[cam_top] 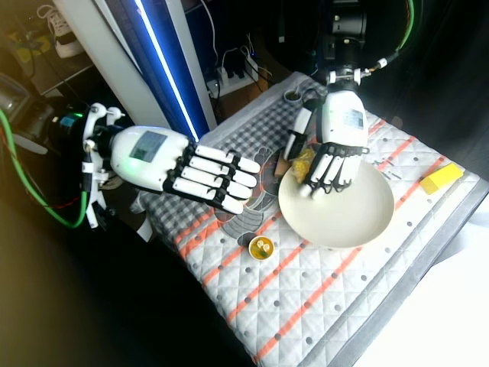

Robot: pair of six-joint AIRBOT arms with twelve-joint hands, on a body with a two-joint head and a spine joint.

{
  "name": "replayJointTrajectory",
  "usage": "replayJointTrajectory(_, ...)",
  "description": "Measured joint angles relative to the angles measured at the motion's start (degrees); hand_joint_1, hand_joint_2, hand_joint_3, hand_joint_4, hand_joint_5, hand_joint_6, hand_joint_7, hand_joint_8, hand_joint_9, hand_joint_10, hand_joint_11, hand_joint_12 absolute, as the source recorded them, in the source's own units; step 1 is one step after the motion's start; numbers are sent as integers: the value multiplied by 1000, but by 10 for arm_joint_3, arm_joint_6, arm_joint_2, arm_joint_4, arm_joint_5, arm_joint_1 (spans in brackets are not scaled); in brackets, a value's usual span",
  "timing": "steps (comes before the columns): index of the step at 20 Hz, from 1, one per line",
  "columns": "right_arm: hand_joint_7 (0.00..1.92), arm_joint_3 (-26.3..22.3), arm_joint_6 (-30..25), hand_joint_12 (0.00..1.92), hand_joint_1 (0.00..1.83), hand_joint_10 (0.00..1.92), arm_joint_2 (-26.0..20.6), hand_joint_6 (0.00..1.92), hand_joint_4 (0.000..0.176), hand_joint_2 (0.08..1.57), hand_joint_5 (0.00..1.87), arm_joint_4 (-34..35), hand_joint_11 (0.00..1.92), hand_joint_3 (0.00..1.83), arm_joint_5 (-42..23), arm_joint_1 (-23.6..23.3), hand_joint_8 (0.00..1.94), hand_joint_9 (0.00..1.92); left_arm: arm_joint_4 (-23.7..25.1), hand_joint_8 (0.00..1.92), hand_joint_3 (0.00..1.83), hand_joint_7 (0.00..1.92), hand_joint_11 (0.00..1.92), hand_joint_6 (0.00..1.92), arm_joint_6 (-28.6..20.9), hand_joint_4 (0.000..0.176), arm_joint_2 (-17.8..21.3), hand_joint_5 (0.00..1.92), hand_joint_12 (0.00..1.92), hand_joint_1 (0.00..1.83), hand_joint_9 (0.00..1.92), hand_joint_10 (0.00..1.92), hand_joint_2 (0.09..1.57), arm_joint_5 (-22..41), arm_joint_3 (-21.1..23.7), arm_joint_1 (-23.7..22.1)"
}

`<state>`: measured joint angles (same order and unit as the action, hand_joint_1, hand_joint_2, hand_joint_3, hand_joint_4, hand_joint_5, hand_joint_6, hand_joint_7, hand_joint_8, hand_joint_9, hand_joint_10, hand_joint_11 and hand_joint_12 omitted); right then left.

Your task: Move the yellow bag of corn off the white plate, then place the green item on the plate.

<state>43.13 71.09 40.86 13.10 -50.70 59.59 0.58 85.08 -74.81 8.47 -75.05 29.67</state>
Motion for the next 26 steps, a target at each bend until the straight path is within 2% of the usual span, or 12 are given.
replayJointTrajectory(3,0,0,0,294,503,0,0,0,23,1317,0,3,0,2,0,0,0,0,-4,1578,0,615,650,1396,0,1,5,736,1909,1130,492,1740,1281,3,2,2)
replayJointTrajectory(5,0,0,-1,276,481,0,0,0,26,1324,0,4,0,3,0,0,0,0,-8,1653,4,491,425,1544,0,0,17,623,1890,1269,522,1792,1335,10,15,2)
replayJointTrajectory(8,0,1,-1,237,494,0,0,0,25,1317,0,4,0,0,0,0,0,0,-10,1724,0,459,363,1530,2,0,64,680,1911,1108,276,1767,1347,45,61,3)
replayJointTrajectory(10,0,1,-1,225,462,0,0,0,26,1317,0,4,0,0,0,0,0,0,-10,1748,8,410,436,1612,1,0,104,617,1919,1266,456,1839,1364,91,101,14)
replayJointTrajectory(14,0,1,-6,156,471,0,0,0,31,1331,0,4,0,0,0,4,0,0,34,1858,11,350,432,1722,-15,0,185,507,1921,1233,451,1919,1409,153,195,73)
replayJointTrajectory(15,0,1,-6,138,460,0,0,0,37,1332,0,4,0,1,0,4,0,0,36,1908,11,384,492,1686,-16,0,207,513,1921,1057,333,1921,1425,157,220,101)
replayJointTrajectory(19,0,1,-8,207,430,0,0,0,27,1328,0,4,0,1,0,4,0,0,51,1865,9,382,388,1780,-73,18,234,458,1921,971,189,1815,1449,164,245,157)
replayJointTrajectory(20,0,1,-9,279,399,0,0,0,30,1331,0,4,0,1,0,4,0,0,54,1272,0,214,191,1293,-77,0,235,217,1789,968,127,1482,1341,166,249,170)
replayJointTrajectory(21,0,1,-10,344,397,0,0,0,42,1328,0,4,0,0,0,4,0,0,57,638,0,278,54,740,-82,0,235,258,1651,918,130,1017,1286,165,251,178)
replayJointTrajectory(22,0,1,-10,364,421,0,0,0,57,1324,0,5,0,0,0,4,0,0,59,242,0,243,10,320,-85,0,234,257,1417,758,82,576,1290,161,252,182)
replayJointTrajectory(24,0,1,-10,511,434,0,0,0,52,1316,0,5,0,0,0,4,0,0,56,22,0,121,0,31,-89,0,231,208,1002,582,27,142,1273,161,251,184)
replayJointTrajectory(26,0,1,-12,647,427,0,0,0,55,1312,0,6,0,0,0,4,0,0,56,1,0,24,0,0,-89,13,231,113,606,430,1,7,1248,161,251,186)
